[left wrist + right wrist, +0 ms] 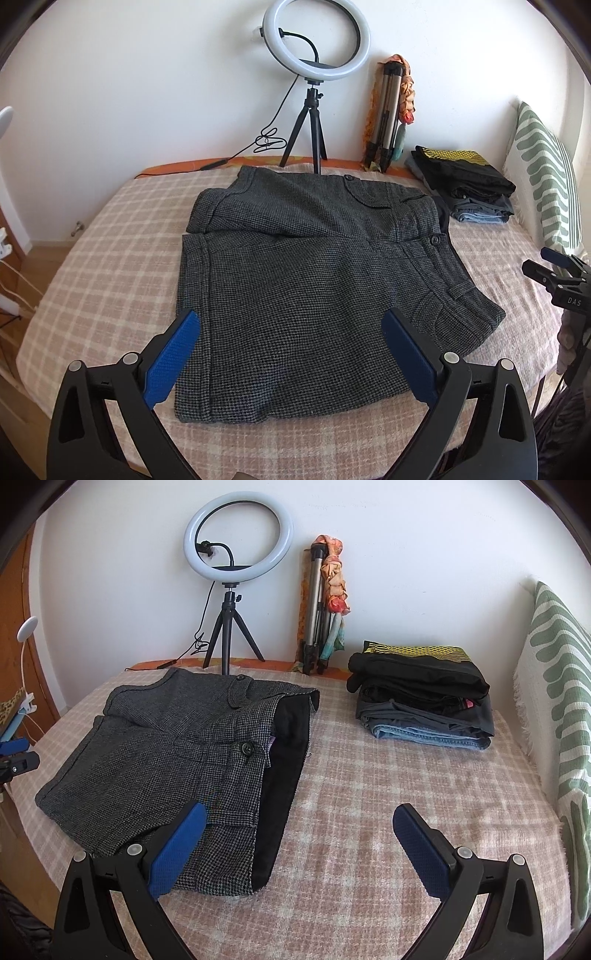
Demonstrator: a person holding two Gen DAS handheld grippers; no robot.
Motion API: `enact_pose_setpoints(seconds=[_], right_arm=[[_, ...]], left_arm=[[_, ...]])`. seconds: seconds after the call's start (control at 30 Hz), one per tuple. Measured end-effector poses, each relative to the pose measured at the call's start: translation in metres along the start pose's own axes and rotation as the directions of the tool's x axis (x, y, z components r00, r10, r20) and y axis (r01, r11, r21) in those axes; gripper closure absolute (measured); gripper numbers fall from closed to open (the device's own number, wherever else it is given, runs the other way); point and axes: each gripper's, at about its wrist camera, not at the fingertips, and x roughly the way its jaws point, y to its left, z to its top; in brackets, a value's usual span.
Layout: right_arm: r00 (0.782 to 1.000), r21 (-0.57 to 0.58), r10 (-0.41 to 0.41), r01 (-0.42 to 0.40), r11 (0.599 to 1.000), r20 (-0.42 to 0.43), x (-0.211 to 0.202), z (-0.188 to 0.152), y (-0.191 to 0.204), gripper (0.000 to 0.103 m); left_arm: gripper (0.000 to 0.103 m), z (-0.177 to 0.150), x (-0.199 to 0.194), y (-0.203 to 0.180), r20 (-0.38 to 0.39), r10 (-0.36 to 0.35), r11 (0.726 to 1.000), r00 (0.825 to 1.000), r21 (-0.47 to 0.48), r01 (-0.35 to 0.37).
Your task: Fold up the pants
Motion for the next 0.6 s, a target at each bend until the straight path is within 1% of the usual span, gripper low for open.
enact_pose_setpoints(seconds=[0.1,0.13,0.17,0.3,0.33,0.37,0.4,0.47,0.53,0.6], right_arm=[[1.000,-0.020,0.007,-0.007,1.000,0.005,-0.002,-0.003,0.000,0.002],[1.000,-0.025,0.016,-0.015,1.000,0.004,-0.003,-0.004,0.000,0.004],[1.000,-0.030,0.025,-0.025,0.999,0.004,-0.003,-0.006,0.000,0.007],[0.997,-0.064,0.071,-0.071,0.995,0.001,-0.002,-0.012,0.006,0.010],[0.997,-0.075,0.082,-0.081,0.994,0.000,-0.002,-0.013,0.008,0.010],[0.995,-0.086,0.097,-0.097,0.992,0.001,-0.001,-0.015,0.010,0.012],[0.993,-0.100,0.116,-0.115,0.988,0.002,-0.001,-0.016,0.012,0.013],[0.988,-0.137,0.158,-0.156,0.978,-0.001,0.000,-0.019,0.017,0.014],[0.985,-0.198,0.170,-0.168,0.966,-0.007,0.001,-0.022,0.026,0.014],[0.984,-0.275,0.178,-0.179,0.945,-0.029,0.004,-0.028,0.038,0.014]], left_arm=[[0.013,-0.005,0.003,-0.003,-0.020,-0.011,0.999,1.000,0.030,0.011],[0.016,-0.007,0.004,-0.005,-0.024,-0.012,0.999,1.000,0.041,0.013],[0.017,-0.009,0.005,-0.005,-0.028,-0.014,0.999,1.000,0.052,0.015],[0.021,-0.014,0.007,-0.009,-0.046,-0.019,0.996,0.999,0.085,0.022],[0.023,-0.014,0.008,-0.008,-0.049,-0.020,0.996,0.999,0.088,0.025],[0.028,-0.015,0.009,-0.007,-0.053,-0.023,0.995,0.998,0.091,0.028],[0.029,-0.015,0.010,-0.006,-0.057,-0.026,0.995,0.998,0.094,0.031],[0.031,-0.017,0.012,-0.003,-0.068,-0.042,0.995,0.997,0.091,0.048],[0.033,-0.019,0.013,0.000,-0.082,-0.058,0.994,0.995,0.085,0.065],[0.033,-0.021,0.015,0.002,-0.092,-0.062,0.994,0.994,0.081,0.069]])
